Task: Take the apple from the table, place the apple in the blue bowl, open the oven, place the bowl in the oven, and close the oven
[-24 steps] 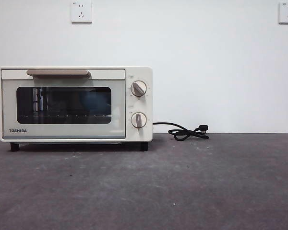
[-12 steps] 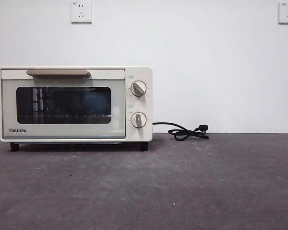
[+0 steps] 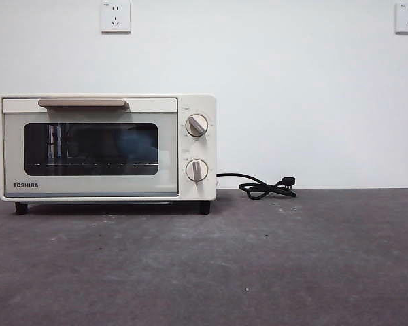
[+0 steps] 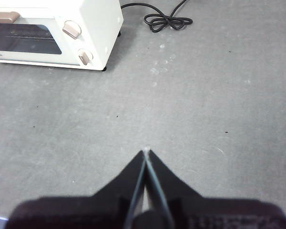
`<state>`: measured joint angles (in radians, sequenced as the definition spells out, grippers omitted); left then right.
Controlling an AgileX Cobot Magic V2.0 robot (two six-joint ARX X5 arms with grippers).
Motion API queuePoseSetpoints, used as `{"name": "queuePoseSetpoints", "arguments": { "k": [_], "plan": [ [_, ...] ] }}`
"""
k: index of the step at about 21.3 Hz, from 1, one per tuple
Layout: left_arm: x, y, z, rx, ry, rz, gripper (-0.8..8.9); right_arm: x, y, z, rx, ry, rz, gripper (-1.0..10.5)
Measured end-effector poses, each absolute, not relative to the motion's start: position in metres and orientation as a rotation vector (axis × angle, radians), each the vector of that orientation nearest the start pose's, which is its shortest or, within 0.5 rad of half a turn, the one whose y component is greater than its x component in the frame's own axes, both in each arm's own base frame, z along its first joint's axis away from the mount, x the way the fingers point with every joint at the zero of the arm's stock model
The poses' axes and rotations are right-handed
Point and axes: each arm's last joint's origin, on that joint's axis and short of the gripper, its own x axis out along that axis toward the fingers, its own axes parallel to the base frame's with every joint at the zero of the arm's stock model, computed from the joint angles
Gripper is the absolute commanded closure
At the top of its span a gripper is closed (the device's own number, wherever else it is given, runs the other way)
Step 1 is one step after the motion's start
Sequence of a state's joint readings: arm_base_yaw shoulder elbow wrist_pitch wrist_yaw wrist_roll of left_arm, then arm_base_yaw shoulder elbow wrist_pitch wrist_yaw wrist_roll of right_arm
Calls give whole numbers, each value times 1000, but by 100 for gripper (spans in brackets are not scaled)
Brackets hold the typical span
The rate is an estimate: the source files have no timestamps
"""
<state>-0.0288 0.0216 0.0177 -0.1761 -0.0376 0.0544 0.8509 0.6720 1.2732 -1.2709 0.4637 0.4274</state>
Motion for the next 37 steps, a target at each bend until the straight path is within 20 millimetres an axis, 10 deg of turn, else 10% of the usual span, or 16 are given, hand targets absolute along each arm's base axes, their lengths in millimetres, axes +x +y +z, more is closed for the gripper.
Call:
{"name": "queuePoseSetpoints", "arguments": {
  "k": [22,30,37],
  "plan": [
    [99,-2,148,60,221,3,817,59,33,390,-45,485,24,946],
    [99,-2,148,60,220,3,817,126,31,257,123,181,129,946],
    [99,-2,148,60,220,3,817,112,6,171,82,100,-32,946]
  ]
}}
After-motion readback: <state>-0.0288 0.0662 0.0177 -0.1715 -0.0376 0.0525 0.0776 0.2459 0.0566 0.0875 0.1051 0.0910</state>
